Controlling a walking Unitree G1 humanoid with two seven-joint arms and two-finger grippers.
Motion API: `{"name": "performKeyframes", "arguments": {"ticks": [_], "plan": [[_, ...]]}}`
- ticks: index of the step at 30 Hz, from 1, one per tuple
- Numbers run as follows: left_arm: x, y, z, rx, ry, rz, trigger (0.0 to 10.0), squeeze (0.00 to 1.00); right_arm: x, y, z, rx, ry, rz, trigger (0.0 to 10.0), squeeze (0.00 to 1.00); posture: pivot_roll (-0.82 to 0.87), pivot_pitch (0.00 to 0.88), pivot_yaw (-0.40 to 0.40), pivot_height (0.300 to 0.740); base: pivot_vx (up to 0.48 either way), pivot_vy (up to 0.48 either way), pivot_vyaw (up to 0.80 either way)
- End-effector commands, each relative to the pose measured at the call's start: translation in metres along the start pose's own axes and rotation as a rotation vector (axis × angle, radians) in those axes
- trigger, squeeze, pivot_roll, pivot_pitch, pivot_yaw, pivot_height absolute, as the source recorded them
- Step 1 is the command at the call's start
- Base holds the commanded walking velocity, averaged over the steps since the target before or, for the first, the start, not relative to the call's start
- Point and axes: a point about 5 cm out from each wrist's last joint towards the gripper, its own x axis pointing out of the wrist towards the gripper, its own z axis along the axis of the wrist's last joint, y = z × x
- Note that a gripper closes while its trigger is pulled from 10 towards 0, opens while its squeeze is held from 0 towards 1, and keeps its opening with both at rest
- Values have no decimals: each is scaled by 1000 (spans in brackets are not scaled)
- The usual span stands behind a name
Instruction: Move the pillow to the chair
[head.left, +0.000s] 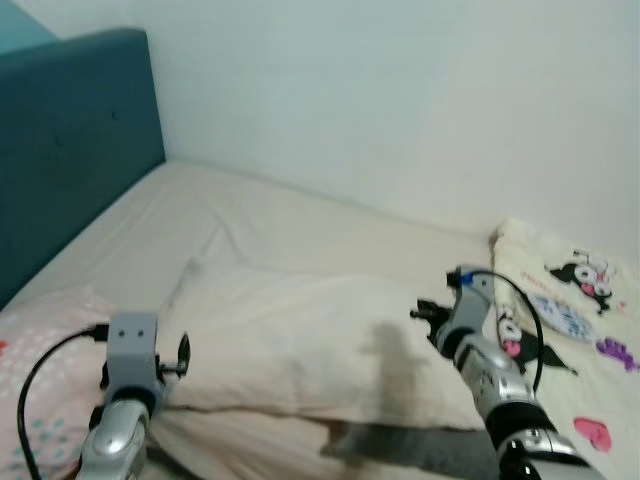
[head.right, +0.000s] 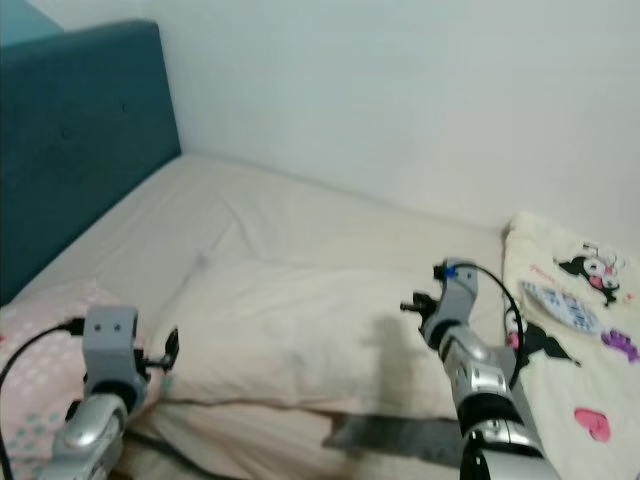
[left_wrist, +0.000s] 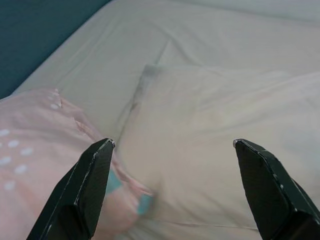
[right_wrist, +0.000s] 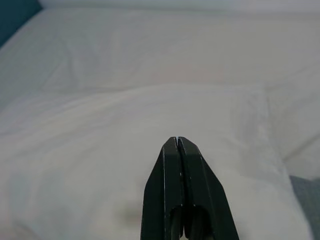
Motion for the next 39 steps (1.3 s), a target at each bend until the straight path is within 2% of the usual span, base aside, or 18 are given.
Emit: {"name": "performKeyframes", "arguments": {"ticks": [1,6,11,16,20,24,25,26,27,28,35,39], "plan": [[-2,-2,-5,9,24,-6,10000,0,-1,-3,-3,19,17,-8,10000,0,22,0,-125,740,0,-465,0],[-1,-2,-5,8,26,-2,10000,0,-1,-2,-4,35,26,-1,10000,0,20,0,-125,740,0,-384,0],[1,0,-7,-9,32,16,10000,0,2,3,-5,78,60,24,10000,0,18,0,-125,740,0,0,0],[4,3,-4,-9,18,26,10000,0,7,12,-1,111,65,60,10000,0,18,0,-126,720,0,0,0],[4,4,-3,-8,13,29,10000,0,8,13,-1,112,65,62,10000,0,18,0,-126,715,0,0,0],[7,13,7,2,-29,46,10000,0,10,15,3,134,55,54,10000,0,20,0,-127,695,0,0,0],[8,15,8,2,-35,51,10000,0,10,14,5,130,53,49,10000,247,21,0,-127,690,0,0,0],[8,15,8,2,-35,51,10000,0,10,14,5,130,53,49,10000,247,21,0,-127,690,0,0,0],[8,17,9,3,-39,54,10000,0,11,13,5,125,51,45,10000,847,21,0,-127,685,0,0,0],[8,18,11,5,-47,57,10000,0,11,12,7,135,50,41,10000,1000,19,0,-125,675,0,0,0],[10,17,16,-43,-61,52,10000,0,12,12,8,155,48,28,10000,1000,19,0,-125,650,0,0,0],[11,15,22,-42,-81,44,10000,0,12,11,9,183,41,18,10000,1000,19,0,-125,640,0,0,0]]}}
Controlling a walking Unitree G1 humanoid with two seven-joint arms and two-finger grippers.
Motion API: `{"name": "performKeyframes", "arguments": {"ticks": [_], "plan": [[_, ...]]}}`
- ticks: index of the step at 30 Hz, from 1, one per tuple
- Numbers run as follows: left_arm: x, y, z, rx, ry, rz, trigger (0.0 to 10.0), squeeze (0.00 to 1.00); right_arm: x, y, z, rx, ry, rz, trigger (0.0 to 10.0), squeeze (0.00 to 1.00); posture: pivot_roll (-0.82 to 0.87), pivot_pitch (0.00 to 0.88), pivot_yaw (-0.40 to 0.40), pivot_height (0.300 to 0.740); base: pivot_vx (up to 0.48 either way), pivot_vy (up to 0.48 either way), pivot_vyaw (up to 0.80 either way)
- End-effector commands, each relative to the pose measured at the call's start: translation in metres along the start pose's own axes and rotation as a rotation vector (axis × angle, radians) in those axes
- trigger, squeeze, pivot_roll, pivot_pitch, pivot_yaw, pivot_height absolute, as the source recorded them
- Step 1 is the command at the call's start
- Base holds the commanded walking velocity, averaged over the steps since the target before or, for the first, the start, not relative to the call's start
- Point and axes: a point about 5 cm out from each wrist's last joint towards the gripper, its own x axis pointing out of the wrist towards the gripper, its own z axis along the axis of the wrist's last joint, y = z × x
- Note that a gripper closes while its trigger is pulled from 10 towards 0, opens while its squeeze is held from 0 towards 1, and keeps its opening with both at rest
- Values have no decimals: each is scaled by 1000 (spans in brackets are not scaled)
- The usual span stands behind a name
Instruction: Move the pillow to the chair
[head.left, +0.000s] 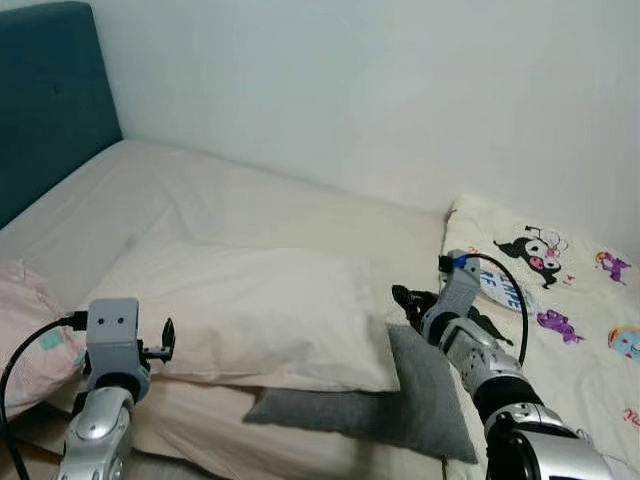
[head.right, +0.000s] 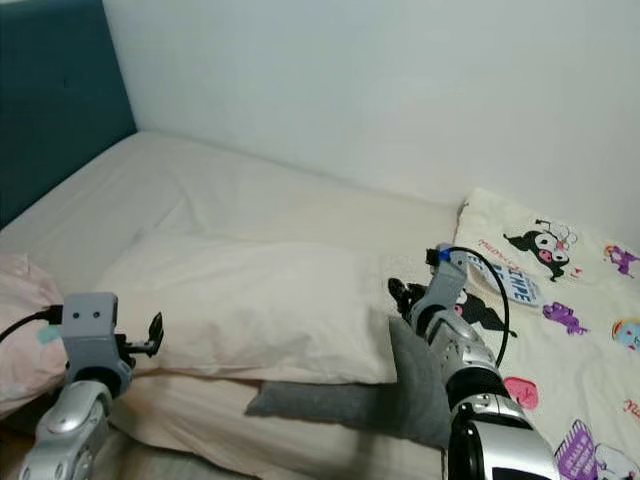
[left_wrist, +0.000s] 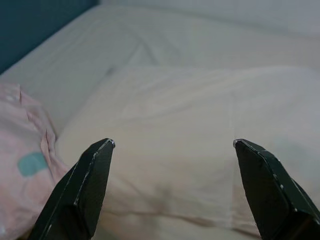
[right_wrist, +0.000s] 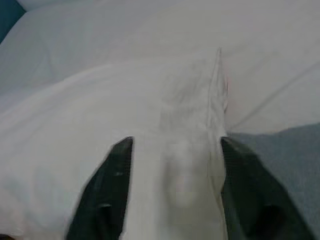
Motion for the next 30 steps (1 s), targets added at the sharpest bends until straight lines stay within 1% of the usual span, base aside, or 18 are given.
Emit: {"name": "performKeyframes", "arguments": {"ticks": [1,2,7,13,14,16,17,20,22,25,26,27,28,29,30], "plan": [[0,-3,0,-9,2,-9,10000,0,-1,-5,1,40,-11,-24,10000,1000,19,0,-125,635,0,0,0],[0,-3,0,-9,2,-9,10000,0,-1,-5,1,40,-11,-24,10000,1000,19,0,-125,635,0,0,0],[2,-1,12,25,-52,-34,10000,0,-4,-13,3,176,-49,-46,10000,1000,15,0,-121,610,0,0,0],[2,1,22,60,-82,-49,10000,0,-6,-19,6,338,-95,-57,10000,1000,20,0,-117,580,0,0,0],[2,1,22,60,-82,-49,10000,0,-6,-19,6,338,-95,-57,10000,1000,20,0,-117,580,0,0,0],[1,1,24,73,-88,-57,10000,0,-6,-21,7,389,-115,-54,10000,1000,24,0,-117,570,0,0,0],[1,1,24,73,-88,-57,10000,0,-6,-21,7,389,-115,-54,10000,1000,24,0,-117,570,0,0,0],[-2,2,28,90,-96,-66,10000,0,-6,-20,12,479,-155,-35,10000,1000,27,8,-113,555,0,0,0],[-4,0,29,110,-101,-78,10000,0,-5,-19,13,531,-163,-22,10000,1000,33,20,-113,540,0,0,0],[-6,1,30,115,-103,-80,10000,0,-4,-17,11,546,-156,-21,10000,1000,34,26,-113,530,0,0,0],[-7,2,31,119,-105,-79,10000,0,-3,-14,9,561,-152,-8,10000,929,35,33,-110,525,0,0,0],[-7,2,32,124,-107,-78,10000,0,-1,-8,8,587,-146,25,10000,0,38,42,-108,525,0,0,0],[-8,3,33,128,-108,-77,10000,0,0,-4,7,606,-142,49,10000,0,38,42,-108,525,0,0,0],[-9,4,34,137,-112,-75,10000,0,3,3,6,626,-128,95,10000,0,48,48,-107,525,0,0,0],[-9,4,35,142,-113,-75,10000,0,3,6,6,631,-119,114,10000,0,48,48,-107,525,0,0,0]]}}
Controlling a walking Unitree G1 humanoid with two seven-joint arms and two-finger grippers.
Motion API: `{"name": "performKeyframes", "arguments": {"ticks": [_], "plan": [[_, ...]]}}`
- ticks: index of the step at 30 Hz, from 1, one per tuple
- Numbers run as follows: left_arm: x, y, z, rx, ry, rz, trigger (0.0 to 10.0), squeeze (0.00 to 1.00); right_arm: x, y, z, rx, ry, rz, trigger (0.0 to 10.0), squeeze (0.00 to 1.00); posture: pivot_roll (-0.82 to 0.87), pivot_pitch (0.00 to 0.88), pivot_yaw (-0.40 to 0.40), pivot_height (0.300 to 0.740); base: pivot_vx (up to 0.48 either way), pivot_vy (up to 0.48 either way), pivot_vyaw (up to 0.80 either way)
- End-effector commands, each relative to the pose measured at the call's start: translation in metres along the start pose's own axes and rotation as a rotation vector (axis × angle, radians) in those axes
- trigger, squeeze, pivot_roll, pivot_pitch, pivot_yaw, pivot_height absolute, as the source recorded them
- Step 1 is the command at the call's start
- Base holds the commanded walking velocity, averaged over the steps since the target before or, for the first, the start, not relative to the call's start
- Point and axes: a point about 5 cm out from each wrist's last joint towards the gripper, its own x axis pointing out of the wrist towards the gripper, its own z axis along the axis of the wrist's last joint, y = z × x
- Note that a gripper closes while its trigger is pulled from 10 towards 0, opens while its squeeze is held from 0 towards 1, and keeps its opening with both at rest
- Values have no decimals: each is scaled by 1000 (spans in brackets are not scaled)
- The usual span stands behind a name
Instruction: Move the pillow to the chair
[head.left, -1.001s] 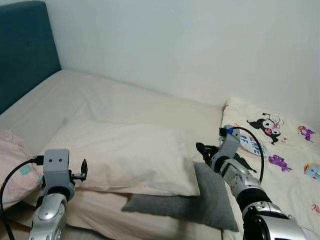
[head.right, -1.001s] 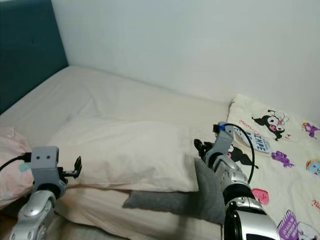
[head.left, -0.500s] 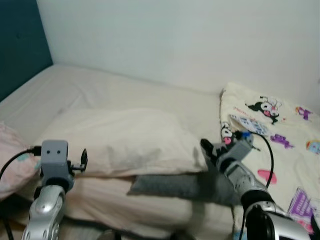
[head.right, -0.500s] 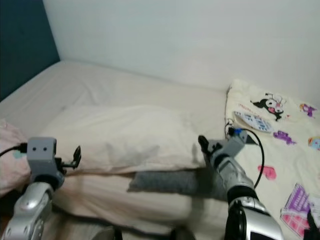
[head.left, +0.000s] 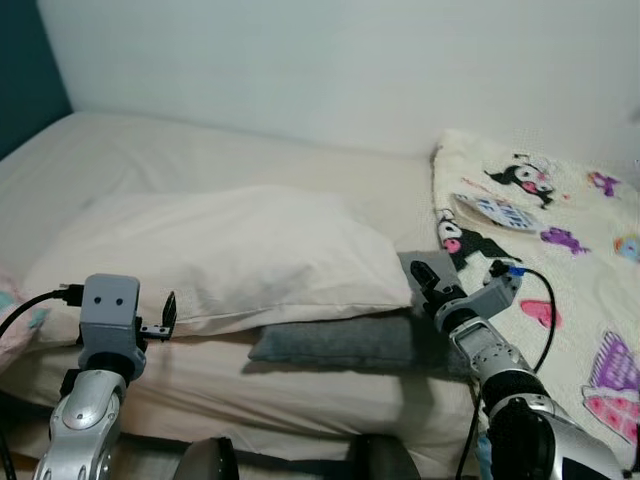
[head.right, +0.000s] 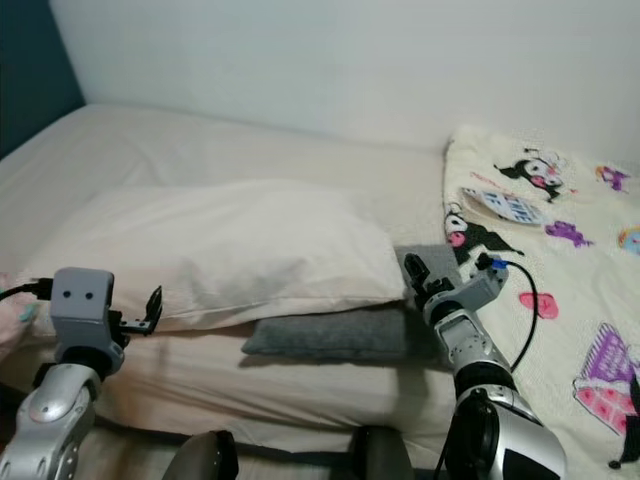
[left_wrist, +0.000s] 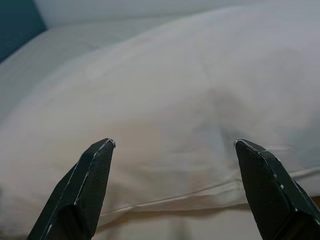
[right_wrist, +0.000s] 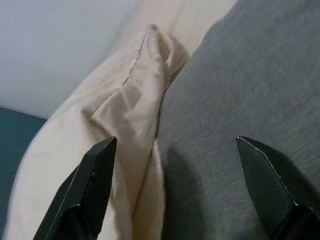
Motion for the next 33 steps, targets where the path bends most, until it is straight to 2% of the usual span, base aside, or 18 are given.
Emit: {"name": "performKeyframes", "arguments": {"ticks": [1,2,5,6,9,11,16,18,22,27,31,32,33], "plan": [[-1,2,5,38,-8,-6,10000,0,4,9,-10,44,53,56,10000,0,51,51,-107,525,0,0,0],[-1,2,5,38,-8,-6,10000,0,4,9,-10,44,53,56,10000,0,51,51,-107,525,0,0,0],[-2,6,9,49,-15,4,10000,0,9,24,-22,60,107,144,10000,0,63,64,-105,525,0,0,0],[-2,6,9,49,-15,4,10000,0,9,24,-22,60,107,144,10000,0,63,64,-105,525,0,0,0],[-6,10,13,61,-14,11,10000,0,14,41,-28,78,139,241,10000,0,82,76,-110,525,0,0,0],[-7,10,13,62,-13,12,10000,0,15,45,-29,77,147,253,10000,0,85,78,-109,525,0,0,0],[-10,11,14,65,-11,13,10000,0,19,53,-38,51,182,234,10000,0,91,84,-113,525,0,0,0],[-13,11,15,70,-7,10,10000,0,21,54,-46,6,213,183,10000,0,102,94,-118,525,0,0,0],[-18,12,17,79,-2,7,10000,0,24,60,-51,-20,228,147,10000,0,115,110,-122,525,0,0,0],[-25,15,19,89,7,4,10000,0,28,70,-54,-45,242,152,10000,0,132,136,-121,525,0,0,0],[-29,17,20,102,13,-2,10000,0,30,84,-58,-48,258,218,10000,0,141,150,-119,525,0,0,0],[-30,17,21,105,14,-3,10000,0,31,88,-59,-44,258,237,5961,0,146,155,-118,525,0,0,0],[-30,17,21,105,14,-3,10000,0,31,88,-59,-44,258,237,5961,0,146,155,-118,525,0,0,0]]}}
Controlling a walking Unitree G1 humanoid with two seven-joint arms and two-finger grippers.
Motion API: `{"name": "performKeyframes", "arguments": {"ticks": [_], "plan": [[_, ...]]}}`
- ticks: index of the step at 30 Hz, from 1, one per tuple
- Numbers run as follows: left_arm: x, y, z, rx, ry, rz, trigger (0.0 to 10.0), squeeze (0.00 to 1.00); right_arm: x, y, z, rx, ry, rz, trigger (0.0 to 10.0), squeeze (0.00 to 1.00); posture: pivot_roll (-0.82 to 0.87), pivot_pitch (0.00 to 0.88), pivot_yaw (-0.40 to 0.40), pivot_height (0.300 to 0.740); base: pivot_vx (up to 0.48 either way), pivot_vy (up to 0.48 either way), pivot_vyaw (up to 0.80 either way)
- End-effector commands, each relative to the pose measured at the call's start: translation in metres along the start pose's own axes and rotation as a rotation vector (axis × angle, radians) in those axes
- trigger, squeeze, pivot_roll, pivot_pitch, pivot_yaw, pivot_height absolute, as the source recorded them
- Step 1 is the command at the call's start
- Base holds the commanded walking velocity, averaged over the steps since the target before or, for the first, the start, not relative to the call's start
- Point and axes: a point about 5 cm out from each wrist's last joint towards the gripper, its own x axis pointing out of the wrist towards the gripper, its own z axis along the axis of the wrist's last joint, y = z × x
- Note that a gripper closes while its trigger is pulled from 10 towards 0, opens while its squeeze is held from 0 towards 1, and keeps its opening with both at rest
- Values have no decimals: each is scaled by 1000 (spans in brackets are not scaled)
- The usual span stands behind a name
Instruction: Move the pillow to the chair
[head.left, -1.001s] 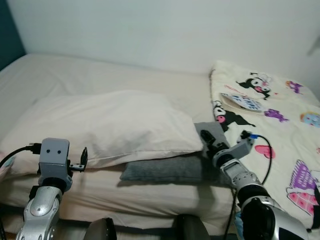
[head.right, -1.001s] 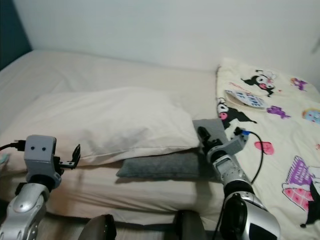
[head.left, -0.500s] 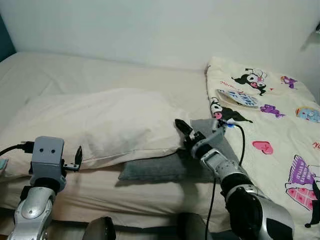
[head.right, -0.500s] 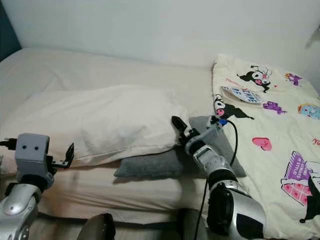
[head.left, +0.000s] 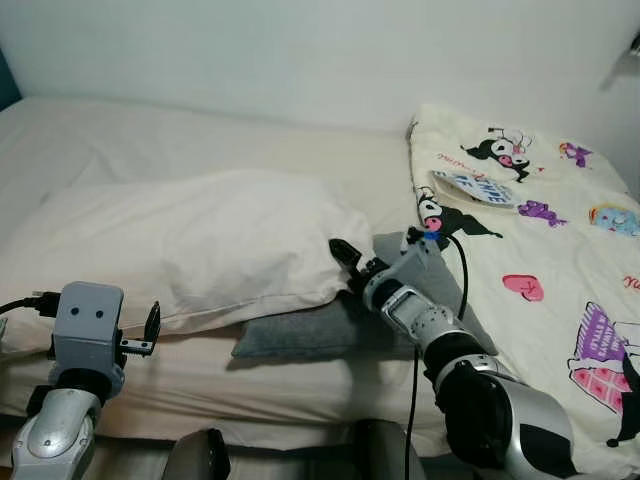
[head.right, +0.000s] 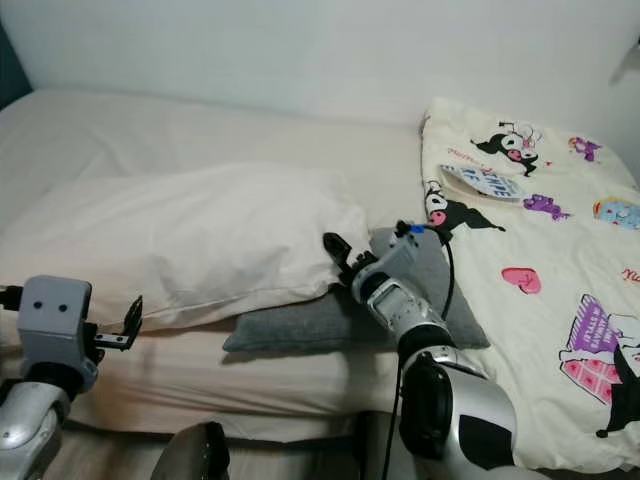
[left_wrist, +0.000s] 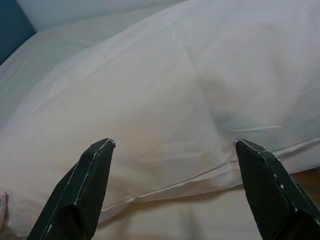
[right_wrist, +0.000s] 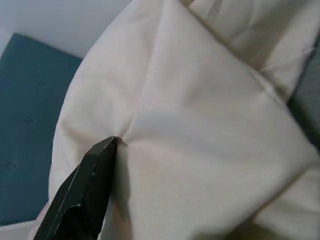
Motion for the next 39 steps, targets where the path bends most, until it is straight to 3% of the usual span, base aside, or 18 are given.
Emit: {"name": "performKeyframes", "arguments": {"ticks": [1,13,20,22,25,26,27,28,29,31,33,36,39], "plan": [[-3,5,0,34,18,-1,10000,0,3,3,-4,0,13,3,157,0,148,160,-116,525,0,0,0],[-4,7,2,56,31,-8,10000,0,9,16,-4,-29,14,38,0,0,145,176,-109,525,0,0,0],[-1,7,2,59,32,-1,10000,0,8,18,12,-125,-21,51,0,0,135,155,-106,525,0,0,0],[2,8,3,53,27,12,10000,0,8,23,26,-184,-53,62,0,0,130,142,-107,525,0,0,0],[6,8,4,43,19,23,10000,0,8,35,45,-171,-107,126,0,0,123,124,-109,525,0,0,0],[9,7,6,38,10,29,10000,0,6,43,63,-176,-165,163,0,0,113,105,-109,530,0,0,0],[9,7,6,38,10,29,10000,0,6,43,63,-176,-165,163,0,0,113,105,-109,530,0,0,0],[13,6,8,24,0,35,10000,0,2,53,84,-193,-234,191,0,0,104,87,-111,535,0,0,0],[13,6,8,24,0,35,10000,0,2,53,84,-193,-234,191,0,0,104,87,-111,535,0,0,0],[21,2,11,4,-18,44,10000,0,-10,72,130,-231,-385,235,0,0,86,57,-112,545,0,0,0],[27,-1,12,-3,-28,45,10000,0,-20,86,157,-257,-469,269,0,0,77,36,-114,555,0,0,0],[30,-3,12,-7,-33,46,10000,0,-24,93,167,-275,-499,289,0,0,71,23,-114,559,0,0,0],[40,-7,17,-31,-56,55,10000,0,-35,123,190,-333,-569,405,0,0,66,0,-117,574,0,0,0]]}}
